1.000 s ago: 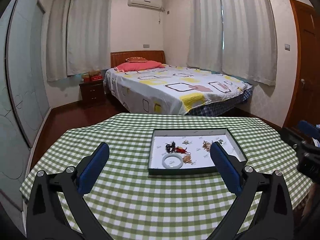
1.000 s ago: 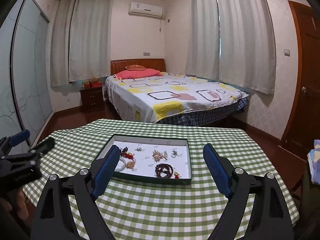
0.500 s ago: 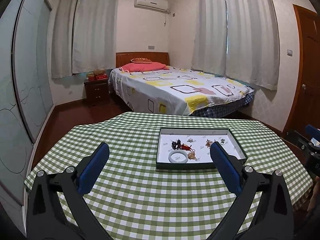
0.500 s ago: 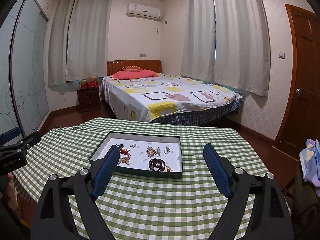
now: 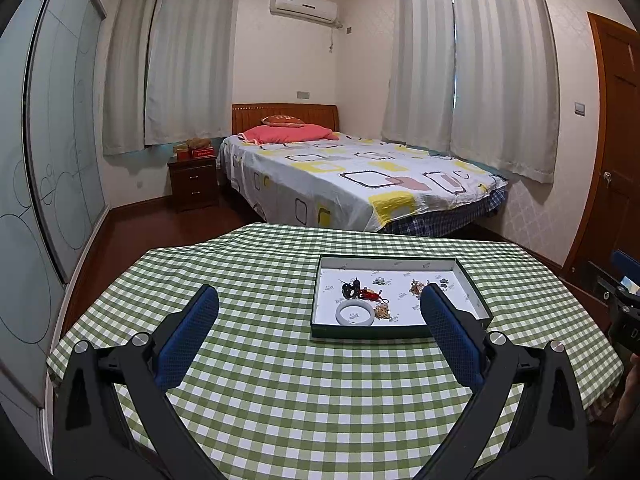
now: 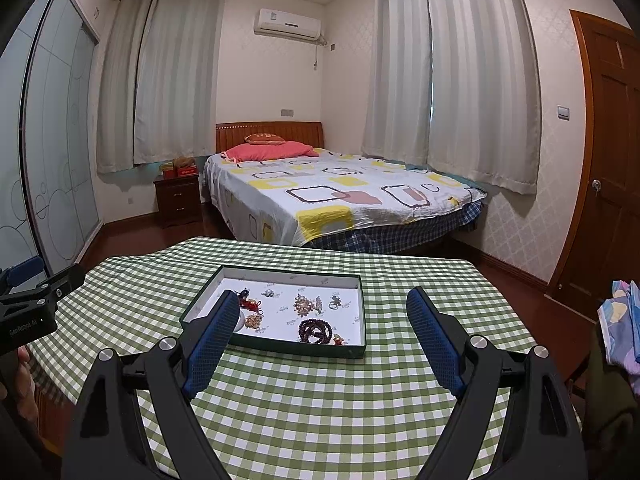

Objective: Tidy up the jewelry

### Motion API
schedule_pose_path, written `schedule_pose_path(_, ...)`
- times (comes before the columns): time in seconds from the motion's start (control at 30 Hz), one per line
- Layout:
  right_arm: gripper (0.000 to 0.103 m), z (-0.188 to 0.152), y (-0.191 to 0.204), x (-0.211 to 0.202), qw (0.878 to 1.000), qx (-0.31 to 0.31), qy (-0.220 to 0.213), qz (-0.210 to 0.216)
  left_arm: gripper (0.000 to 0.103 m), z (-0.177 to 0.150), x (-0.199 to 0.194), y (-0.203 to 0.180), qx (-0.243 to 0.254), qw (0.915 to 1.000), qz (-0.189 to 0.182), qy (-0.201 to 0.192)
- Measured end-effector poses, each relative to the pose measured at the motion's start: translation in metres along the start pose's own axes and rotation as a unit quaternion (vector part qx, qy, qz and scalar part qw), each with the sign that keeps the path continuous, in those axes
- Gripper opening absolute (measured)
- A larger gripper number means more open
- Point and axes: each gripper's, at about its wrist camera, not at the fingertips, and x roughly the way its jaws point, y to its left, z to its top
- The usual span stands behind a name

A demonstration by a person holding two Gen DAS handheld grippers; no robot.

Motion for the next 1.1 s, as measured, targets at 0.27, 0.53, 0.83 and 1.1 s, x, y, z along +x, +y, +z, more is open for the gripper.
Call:
schedule_pose_path(0.27, 0.083, 0.0001, 0.0005, 0.0001, 1.0, -0.001, 0.001, 0.001, 0.098, 0.0002, 0.0005, 0.0006, -0.003, 1.0, 0.001, 0.0)
schedule_pose_path(0.53, 0.083, 0.0008, 0.0027, 0.0004, 1.0, -0.002, 0.001, 0.001, 0.098, 0.0001, 0.0003, 0.0008, -0.003, 1.0, 0.001, 0.0)
schedule_pose_path(0.83, 0.083, 0.001, 0.0038, 0.0016, 1.0, -0.001, 0.002, 0.001, 0.098, -0.0005, -0.0005, -0.0026, -0.001, 1.0, 0.001, 0.0)
schedule_pose_path(1.1, 0.083, 0.0013, 0.0034, 0.0014, 1.0, -0.002, 0.002, 0.001, 0.098, -0.0008, -0.0002, 0.0006, -0.006, 1.0, 0.0, -0.003)
